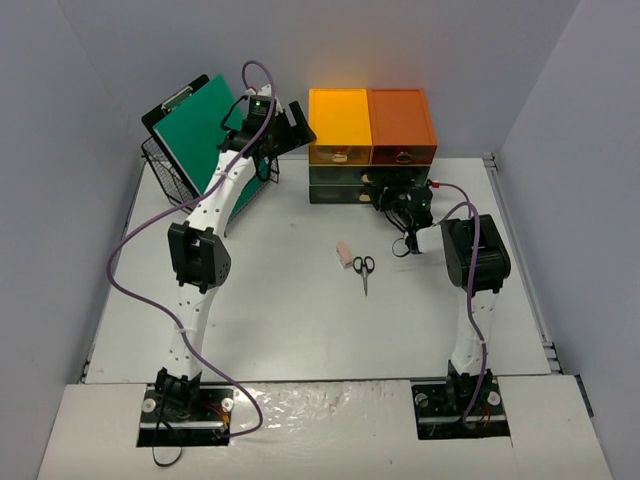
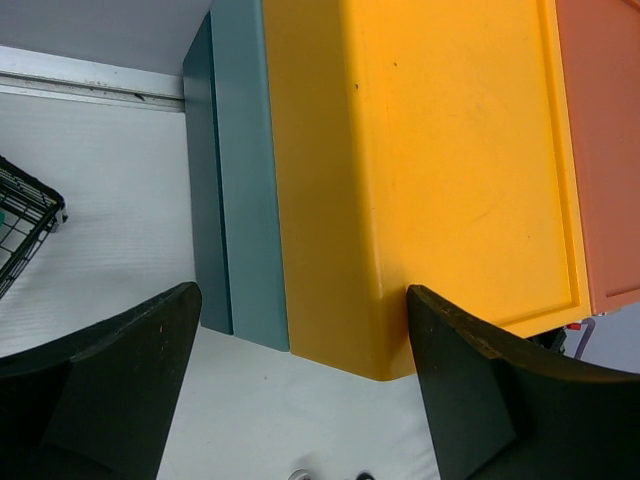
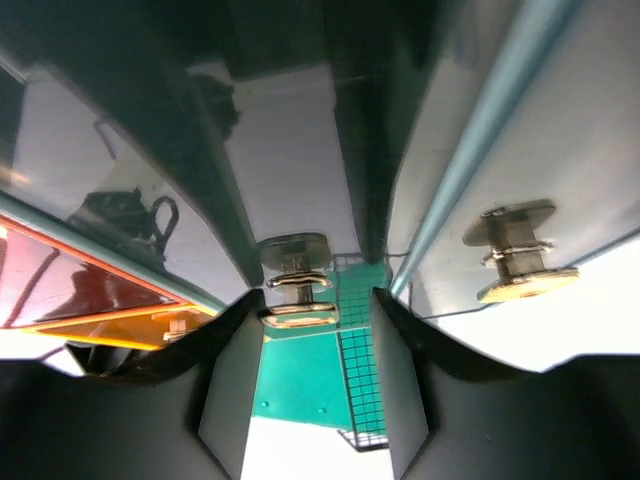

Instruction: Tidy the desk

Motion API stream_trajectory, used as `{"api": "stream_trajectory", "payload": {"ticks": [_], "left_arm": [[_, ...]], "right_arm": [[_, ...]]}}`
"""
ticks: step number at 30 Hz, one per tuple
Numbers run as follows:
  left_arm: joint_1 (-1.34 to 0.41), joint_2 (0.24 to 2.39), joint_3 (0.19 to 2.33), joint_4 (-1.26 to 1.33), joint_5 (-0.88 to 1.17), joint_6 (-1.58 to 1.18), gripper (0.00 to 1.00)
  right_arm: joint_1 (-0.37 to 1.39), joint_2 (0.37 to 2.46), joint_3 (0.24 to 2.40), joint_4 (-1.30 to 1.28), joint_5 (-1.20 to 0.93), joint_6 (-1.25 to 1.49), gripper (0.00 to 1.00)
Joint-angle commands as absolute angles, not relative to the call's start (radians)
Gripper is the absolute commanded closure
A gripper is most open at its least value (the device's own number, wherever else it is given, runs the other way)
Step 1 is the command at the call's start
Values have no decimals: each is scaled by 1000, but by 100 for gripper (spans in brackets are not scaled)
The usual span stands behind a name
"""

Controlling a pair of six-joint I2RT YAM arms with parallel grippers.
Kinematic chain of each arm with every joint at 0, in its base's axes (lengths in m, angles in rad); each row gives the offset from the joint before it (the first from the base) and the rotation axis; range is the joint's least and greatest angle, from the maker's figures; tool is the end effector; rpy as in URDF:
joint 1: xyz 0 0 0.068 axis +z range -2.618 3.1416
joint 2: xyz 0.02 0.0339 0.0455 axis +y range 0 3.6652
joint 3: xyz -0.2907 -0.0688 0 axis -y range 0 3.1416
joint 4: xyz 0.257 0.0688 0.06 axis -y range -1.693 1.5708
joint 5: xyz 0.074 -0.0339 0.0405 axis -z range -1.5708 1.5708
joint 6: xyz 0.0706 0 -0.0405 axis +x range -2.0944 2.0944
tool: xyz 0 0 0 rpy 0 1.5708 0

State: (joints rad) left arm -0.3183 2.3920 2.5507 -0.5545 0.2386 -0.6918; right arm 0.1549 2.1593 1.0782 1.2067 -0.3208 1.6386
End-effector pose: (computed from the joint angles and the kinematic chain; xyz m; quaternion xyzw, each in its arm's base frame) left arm 0.5729 -0.2063 0.3564 -0.0886 0.8243 -0.3530 0.4337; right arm 0.4857 0.0984 0.1744 0.3528 0.5622 0.6445 0.3796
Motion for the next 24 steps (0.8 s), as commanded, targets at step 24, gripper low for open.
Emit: {"api": "stream_trajectory", "payload": {"ticks": [24], "left_arm": [[-272, 2390, 2580, -647, 195, -667, 21]], "right_arm": [[236, 1676, 684, 826, -268, 1518, 100]]}}
